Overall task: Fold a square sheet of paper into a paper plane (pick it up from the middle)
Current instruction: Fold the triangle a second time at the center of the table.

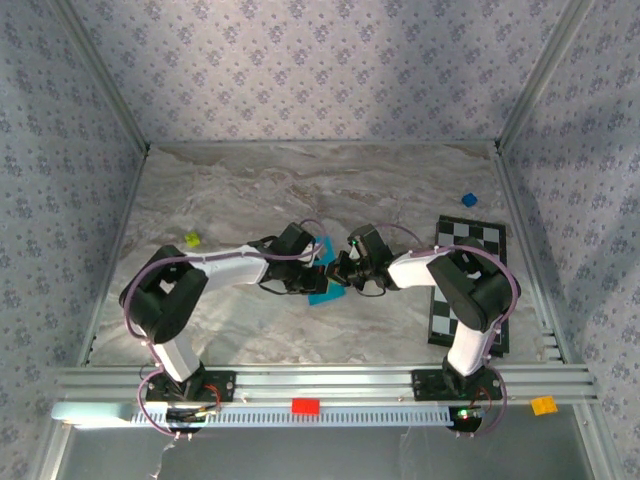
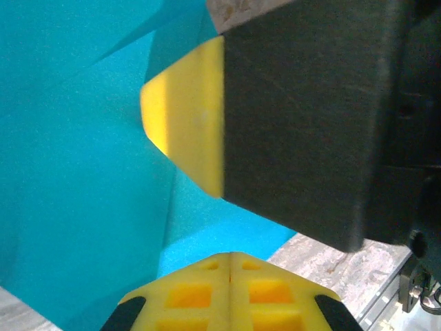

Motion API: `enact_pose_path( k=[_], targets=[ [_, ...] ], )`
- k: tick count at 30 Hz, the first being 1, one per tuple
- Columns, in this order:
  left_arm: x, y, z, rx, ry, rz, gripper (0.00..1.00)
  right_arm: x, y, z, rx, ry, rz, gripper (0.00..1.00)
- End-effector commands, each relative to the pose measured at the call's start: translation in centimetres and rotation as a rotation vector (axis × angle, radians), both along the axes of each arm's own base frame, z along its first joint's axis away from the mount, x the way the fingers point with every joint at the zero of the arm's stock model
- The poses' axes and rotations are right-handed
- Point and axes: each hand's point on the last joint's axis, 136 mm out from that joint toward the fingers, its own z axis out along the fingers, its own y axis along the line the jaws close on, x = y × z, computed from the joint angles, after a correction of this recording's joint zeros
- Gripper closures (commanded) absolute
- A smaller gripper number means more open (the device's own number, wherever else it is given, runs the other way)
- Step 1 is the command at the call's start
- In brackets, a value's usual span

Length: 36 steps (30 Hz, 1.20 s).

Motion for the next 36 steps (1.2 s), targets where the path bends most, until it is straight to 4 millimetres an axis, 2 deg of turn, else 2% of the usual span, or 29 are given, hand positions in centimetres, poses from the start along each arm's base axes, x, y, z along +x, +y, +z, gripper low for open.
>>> enact_pose_path(
  k=[1, 12, 19, 26, 33, 36],
  targets=[
    [0.3, -0.5, -0.2, -0.002, -0.007, -0.009, 0.96, -2.4, -2.8, -4.5, -0.159, 0.125, -0.031, 1.0],
    [-1.1, 0.6, -2.5, 0.004, 0.042, 0.029, 0.96, -2.6, -3.1, -5.0, -0.174, 0.134, -0.028, 1.0],
    [-1.9, 0.9, -2.7, -0.025, 0.057, 0.051, 0.96, -2.7, -3.4, -5.3, -0.192, 0.14, -0.028, 1.0],
    [-2.2, 1.2, -1.9, -0.052, 0.052, 0.067, 0.94, -2.8, -3.7, -5.6, -0.204, 0.148, -0.027, 1.0],
    [-1.3, 0.1, 1.5, -0.17, -0.048, 0.059, 0.91, -2.9, -3.8, -5.8, -0.208, 0.15, -0.027, 1.0],
    [-0.5, 0.2, 2.2, -0.173, -0.081, 0.082, 0.91, -2.9, -3.8, -5.8, -0.21, 0.15, -0.024, 1.0]
  ],
)
